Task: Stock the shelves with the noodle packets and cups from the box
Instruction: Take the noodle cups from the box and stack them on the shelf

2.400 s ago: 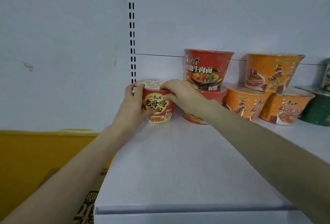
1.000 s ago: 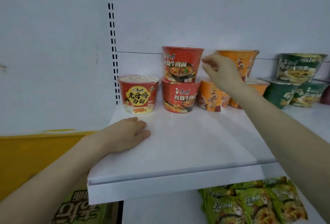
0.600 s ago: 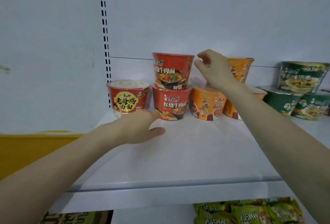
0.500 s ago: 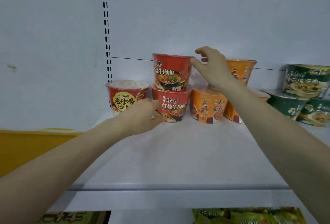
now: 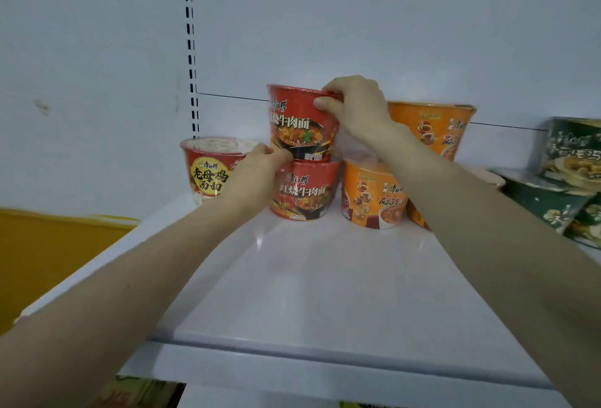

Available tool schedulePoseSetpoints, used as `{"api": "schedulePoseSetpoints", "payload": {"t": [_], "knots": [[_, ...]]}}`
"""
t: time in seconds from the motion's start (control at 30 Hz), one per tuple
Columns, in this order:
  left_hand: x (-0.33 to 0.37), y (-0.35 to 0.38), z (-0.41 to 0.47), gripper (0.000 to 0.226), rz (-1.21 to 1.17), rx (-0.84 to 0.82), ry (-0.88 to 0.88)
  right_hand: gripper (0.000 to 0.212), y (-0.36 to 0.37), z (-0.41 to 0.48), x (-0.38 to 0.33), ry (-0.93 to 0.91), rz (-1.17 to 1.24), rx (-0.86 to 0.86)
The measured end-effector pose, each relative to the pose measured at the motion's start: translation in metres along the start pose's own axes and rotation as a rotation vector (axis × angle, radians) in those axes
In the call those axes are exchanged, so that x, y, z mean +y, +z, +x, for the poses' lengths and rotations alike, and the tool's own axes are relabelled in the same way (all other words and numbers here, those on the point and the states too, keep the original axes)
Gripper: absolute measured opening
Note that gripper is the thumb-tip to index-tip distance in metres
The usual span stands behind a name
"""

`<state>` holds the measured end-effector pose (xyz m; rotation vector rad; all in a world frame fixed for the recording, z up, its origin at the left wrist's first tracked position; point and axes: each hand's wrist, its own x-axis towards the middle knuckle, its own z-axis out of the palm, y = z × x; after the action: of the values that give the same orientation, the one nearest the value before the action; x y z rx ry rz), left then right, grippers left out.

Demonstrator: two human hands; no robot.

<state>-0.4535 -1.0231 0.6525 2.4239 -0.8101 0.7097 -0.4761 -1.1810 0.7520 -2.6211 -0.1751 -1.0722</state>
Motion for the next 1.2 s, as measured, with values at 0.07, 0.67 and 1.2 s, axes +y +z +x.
{"api": "schedulePoseSetpoints", "payload": {"t": [0.07,0.67,1.2], "knots": [[0.000,0.003,0.002,0.030,-0.018,0.003,-0.019,0.029,-0.003,0.000,0.007,-0.012,0.088,-0.016],[-0.007,0.010,0.010,0.029,-0.095,0.071,-0.033,0.056,-0.008,0.001,0.021,0.070,0.259,-0.141],[0.003,0.012,0.015,0.021,-0.282,0.105,-0.141,0.034,0.002,0.003,0.029,0.090,0.356,-0.007]]}}
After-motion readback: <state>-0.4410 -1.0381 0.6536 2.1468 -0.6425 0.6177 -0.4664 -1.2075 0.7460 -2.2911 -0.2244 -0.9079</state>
